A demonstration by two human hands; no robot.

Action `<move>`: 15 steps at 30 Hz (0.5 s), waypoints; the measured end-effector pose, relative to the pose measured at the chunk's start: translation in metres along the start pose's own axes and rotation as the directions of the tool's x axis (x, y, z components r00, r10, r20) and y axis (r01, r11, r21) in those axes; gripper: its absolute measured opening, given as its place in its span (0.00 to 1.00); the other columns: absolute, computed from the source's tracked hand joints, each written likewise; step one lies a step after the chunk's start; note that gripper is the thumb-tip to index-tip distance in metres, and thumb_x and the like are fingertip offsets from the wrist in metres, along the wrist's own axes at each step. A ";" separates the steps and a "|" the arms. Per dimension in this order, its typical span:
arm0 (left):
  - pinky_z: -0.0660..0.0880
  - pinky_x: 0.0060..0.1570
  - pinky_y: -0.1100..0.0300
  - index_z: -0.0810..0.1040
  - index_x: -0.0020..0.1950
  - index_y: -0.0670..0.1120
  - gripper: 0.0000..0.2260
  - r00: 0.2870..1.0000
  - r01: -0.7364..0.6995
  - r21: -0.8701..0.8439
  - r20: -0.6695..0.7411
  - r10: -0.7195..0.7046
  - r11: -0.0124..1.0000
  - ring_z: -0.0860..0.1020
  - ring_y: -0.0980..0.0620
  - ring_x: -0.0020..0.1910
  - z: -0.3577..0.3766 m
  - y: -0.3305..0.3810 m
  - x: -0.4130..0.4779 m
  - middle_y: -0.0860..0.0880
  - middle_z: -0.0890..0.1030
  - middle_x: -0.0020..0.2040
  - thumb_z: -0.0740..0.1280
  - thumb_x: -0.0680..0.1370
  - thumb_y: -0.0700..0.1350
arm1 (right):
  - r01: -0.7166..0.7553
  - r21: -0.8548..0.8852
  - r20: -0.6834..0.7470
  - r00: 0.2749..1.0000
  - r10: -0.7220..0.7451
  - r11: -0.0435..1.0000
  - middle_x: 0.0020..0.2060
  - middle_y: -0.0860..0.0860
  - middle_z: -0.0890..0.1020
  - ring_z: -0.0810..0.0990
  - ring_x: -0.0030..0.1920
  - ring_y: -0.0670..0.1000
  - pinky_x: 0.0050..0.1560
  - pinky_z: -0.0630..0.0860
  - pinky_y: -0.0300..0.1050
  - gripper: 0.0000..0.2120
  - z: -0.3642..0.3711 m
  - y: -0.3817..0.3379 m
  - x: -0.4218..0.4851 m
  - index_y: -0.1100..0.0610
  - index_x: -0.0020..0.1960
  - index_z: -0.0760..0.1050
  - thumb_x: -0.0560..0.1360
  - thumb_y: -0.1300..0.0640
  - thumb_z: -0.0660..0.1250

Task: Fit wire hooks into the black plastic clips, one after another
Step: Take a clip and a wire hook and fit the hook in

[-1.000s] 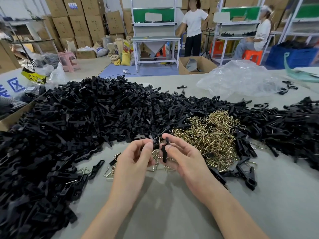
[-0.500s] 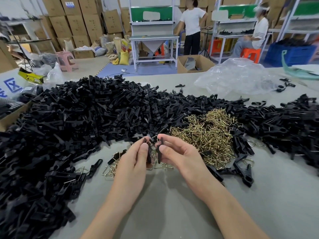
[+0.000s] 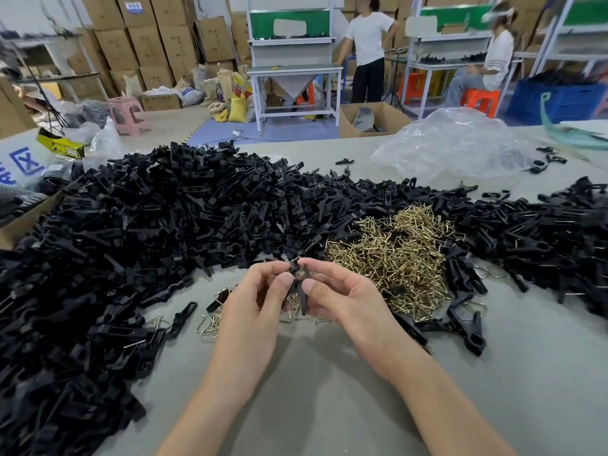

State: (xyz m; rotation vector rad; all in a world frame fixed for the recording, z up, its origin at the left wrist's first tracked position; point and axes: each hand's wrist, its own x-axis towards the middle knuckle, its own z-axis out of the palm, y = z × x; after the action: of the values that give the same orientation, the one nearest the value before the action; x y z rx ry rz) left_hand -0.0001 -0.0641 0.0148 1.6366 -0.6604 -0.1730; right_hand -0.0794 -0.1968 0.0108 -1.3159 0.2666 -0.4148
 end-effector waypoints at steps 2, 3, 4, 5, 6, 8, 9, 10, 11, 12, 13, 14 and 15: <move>0.77 0.40 0.66 0.80 0.51 0.56 0.05 1.000 0.001 0.009 -0.010 -0.001 1.000 0.81 0.57 0.39 0.000 0.001 0.000 0.54 0.84 0.43 0.65 0.81 0.47 | -0.003 0.001 0.006 1.000 0.003 1.000 0.56 0.60 0.84 0.85 0.54 0.62 0.56 0.83 0.51 0.15 0.000 0.000 0.000 0.51 0.62 0.82 0.78 0.63 0.70; 0.76 0.40 0.67 0.80 0.51 0.55 0.04 1.000 0.005 0.008 -0.008 -0.005 1.000 0.81 0.58 0.39 0.000 0.001 0.000 0.54 0.84 0.43 0.66 0.81 0.48 | -0.003 0.000 0.006 1.000 0.003 1.000 0.56 0.60 0.84 0.85 0.54 0.62 0.56 0.83 0.52 0.15 0.000 0.000 0.000 0.51 0.62 0.82 0.78 0.63 0.70; 0.76 0.40 0.67 0.80 0.51 0.55 0.04 1.000 0.009 0.005 -0.005 -0.009 1.000 0.80 0.58 0.38 0.000 0.001 0.000 0.53 0.84 0.42 0.66 0.81 0.48 | -0.003 -0.001 0.007 1.000 0.003 1.000 0.56 0.60 0.84 0.85 0.55 0.62 0.56 0.83 0.52 0.15 -0.001 0.000 0.000 0.51 0.62 0.82 0.78 0.63 0.70; 0.76 0.40 0.67 0.80 0.51 0.55 0.04 1.000 0.011 0.001 -0.003 -0.011 1.000 0.80 0.58 0.38 0.000 0.001 0.000 0.53 0.84 0.42 0.66 0.81 0.48 | -0.003 0.000 0.008 1.000 0.003 1.000 0.56 0.60 0.84 0.85 0.55 0.62 0.56 0.83 0.52 0.15 -0.001 0.000 0.000 0.51 0.62 0.82 0.78 0.63 0.70; 0.76 0.40 0.67 0.80 0.51 0.56 0.04 1.000 0.010 0.001 -0.003 -0.010 1.000 0.80 0.58 0.38 0.000 0.001 0.000 0.53 0.84 0.42 0.66 0.81 0.48 | -0.002 0.003 0.009 1.000 0.002 1.000 0.56 0.60 0.84 0.85 0.55 0.61 0.56 0.83 0.51 0.15 -0.001 0.000 0.000 0.51 0.62 0.82 0.78 0.63 0.70; 0.75 0.39 0.68 0.80 0.51 0.56 0.04 1.000 0.004 -0.002 -0.007 -0.004 1.000 0.80 0.59 0.37 0.000 0.000 0.000 0.54 0.84 0.41 0.66 0.81 0.48 | -0.002 0.010 0.013 1.000 0.002 1.000 0.56 0.59 0.85 0.85 0.54 0.61 0.55 0.83 0.50 0.15 -0.001 0.000 0.000 0.51 0.63 0.81 0.79 0.63 0.69; 0.75 0.39 0.68 0.80 0.51 0.56 0.04 1.000 0.000 -0.003 -0.012 0.000 1.000 0.79 0.59 0.37 -0.001 0.000 0.000 0.54 0.84 0.41 0.66 0.81 0.48 | -0.001 0.011 0.016 1.000 0.001 1.000 0.55 0.58 0.85 0.85 0.54 0.60 0.55 0.83 0.50 0.15 -0.001 0.000 0.000 0.51 0.63 0.81 0.79 0.63 0.69; 0.75 0.39 0.67 0.80 0.51 0.55 0.04 1.000 -0.003 -0.001 -0.017 0.003 1.000 0.79 0.60 0.37 -0.001 0.000 0.000 0.54 0.84 0.41 0.66 0.81 0.48 | 0.001 0.007 0.017 1.000 -0.001 1.000 0.55 0.58 0.85 0.85 0.54 0.60 0.55 0.83 0.50 0.15 -0.001 0.001 0.000 0.51 0.63 0.81 0.79 0.63 0.69; 0.76 0.40 0.66 0.80 0.51 0.56 0.04 1.000 -0.004 0.004 -0.022 0.004 1.000 0.79 0.59 0.38 -0.001 -0.001 0.000 0.55 0.83 0.40 0.66 0.81 0.48 | 0.002 0.000 0.016 1.000 -0.002 1.000 0.55 0.58 0.85 0.86 0.54 0.60 0.54 0.83 0.49 0.15 0.000 0.001 0.000 0.51 0.62 0.81 0.79 0.64 0.69; 0.76 0.40 0.64 0.80 0.51 0.56 0.05 1.000 -0.001 0.010 -0.026 0.001 1.000 0.79 0.58 0.38 -0.001 -0.001 0.000 0.55 0.83 0.40 0.66 0.81 0.48 | 0.005 -0.005 0.015 1.000 -0.004 1.000 0.54 0.58 0.85 0.86 0.53 0.59 0.53 0.83 0.48 0.14 0.000 0.001 0.000 0.51 0.61 0.81 0.79 0.64 0.69; 0.77 0.42 0.62 0.80 0.51 0.57 0.04 1.000 0.005 0.017 -0.026 -0.004 1.000 0.80 0.57 0.39 -0.001 -0.002 0.000 0.54 0.83 0.41 0.66 0.81 0.48 | 0.008 -0.008 0.014 1.000 -0.007 1.000 0.54 0.58 0.86 0.86 0.52 0.58 0.51 0.83 0.46 0.14 0.000 0.002 0.000 0.50 0.61 0.82 0.79 0.64 0.69; 0.77 0.42 0.61 0.80 0.51 0.57 0.04 1.000 0.008 0.024 -0.023 -0.008 1.000 0.80 0.56 0.39 -0.001 -0.002 0.000 0.54 0.84 0.41 0.66 0.81 0.49 | 0.011 -0.008 0.015 1.000 -0.011 1.000 0.53 0.57 0.86 0.87 0.51 0.56 0.50 0.83 0.45 0.14 0.000 0.001 0.000 0.50 0.61 0.82 0.79 0.65 0.69; 0.77 0.43 0.61 0.80 0.51 0.57 0.04 1.000 0.010 0.028 -0.015 -0.010 1.000 0.80 0.55 0.40 0.000 -0.002 0.000 0.54 0.84 0.42 0.66 0.81 0.50 | 0.013 -0.005 0.017 1.000 -0.013 1.000 0.53 0.57 0.86 0.87 0.50 0.55 0.50 0.83 0.44 0.14 0.000 0.001 0.000 0.50 0.60 0.82 0.79 0.65 0.68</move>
State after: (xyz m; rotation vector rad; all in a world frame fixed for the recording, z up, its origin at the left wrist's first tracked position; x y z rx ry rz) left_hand 0.0007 -0.0637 0.0131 1.6671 -0.6456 -0.1590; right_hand -0.0795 -0.1964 0.0100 -1.3263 0.2450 -0.4139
